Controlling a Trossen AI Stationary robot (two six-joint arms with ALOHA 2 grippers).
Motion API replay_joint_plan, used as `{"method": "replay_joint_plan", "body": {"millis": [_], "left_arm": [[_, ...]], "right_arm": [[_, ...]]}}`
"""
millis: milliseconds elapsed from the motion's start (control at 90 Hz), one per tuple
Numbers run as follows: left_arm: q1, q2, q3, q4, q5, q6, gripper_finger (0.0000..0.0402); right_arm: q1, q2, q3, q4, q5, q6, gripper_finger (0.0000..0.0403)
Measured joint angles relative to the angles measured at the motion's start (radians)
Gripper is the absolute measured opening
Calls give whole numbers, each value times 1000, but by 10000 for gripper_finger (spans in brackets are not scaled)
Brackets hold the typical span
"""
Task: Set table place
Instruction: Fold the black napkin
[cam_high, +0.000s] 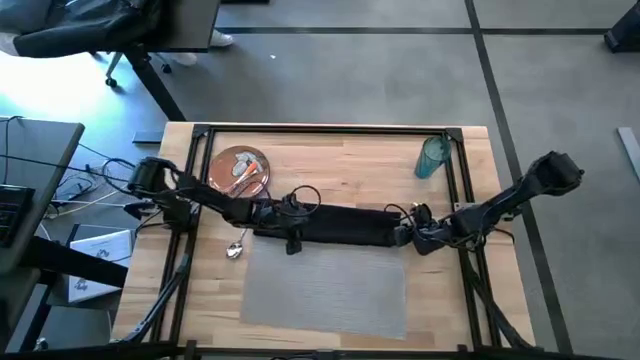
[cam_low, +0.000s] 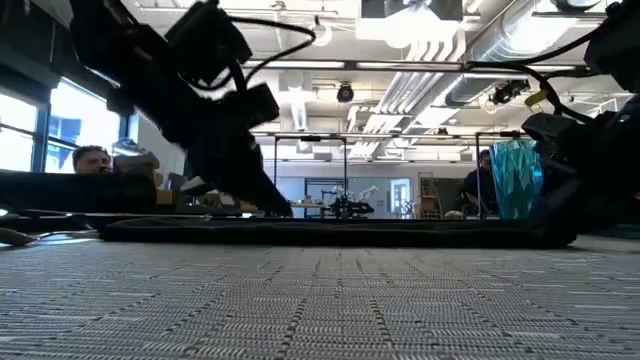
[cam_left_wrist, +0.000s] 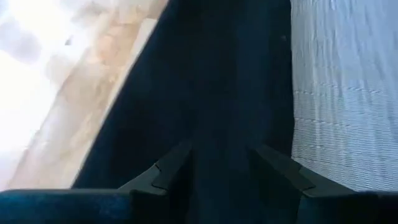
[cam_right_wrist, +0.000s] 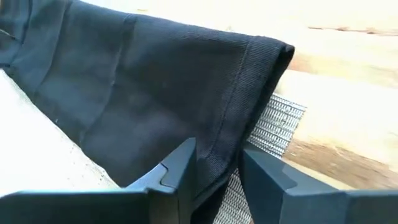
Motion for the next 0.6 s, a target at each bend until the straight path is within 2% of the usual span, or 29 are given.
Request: {"method": "replay_joint_plan", "body": {"millis": [256,333,444,600], "left_arm": [[1,123,4,126,-9,-3,130],[1,127,4,127,-9,-9,130],[1,126,4,125,-10,-8,130],[1,127,3,128,-9,-8,130]], "right_arm": [[-1,12,-1,28,2,-39,93],[-1,13,-1,42,-17,-72,71],[0,13,-2,36,-27,-87,14],[0,2,6,-3,-33,-97,2]]}}
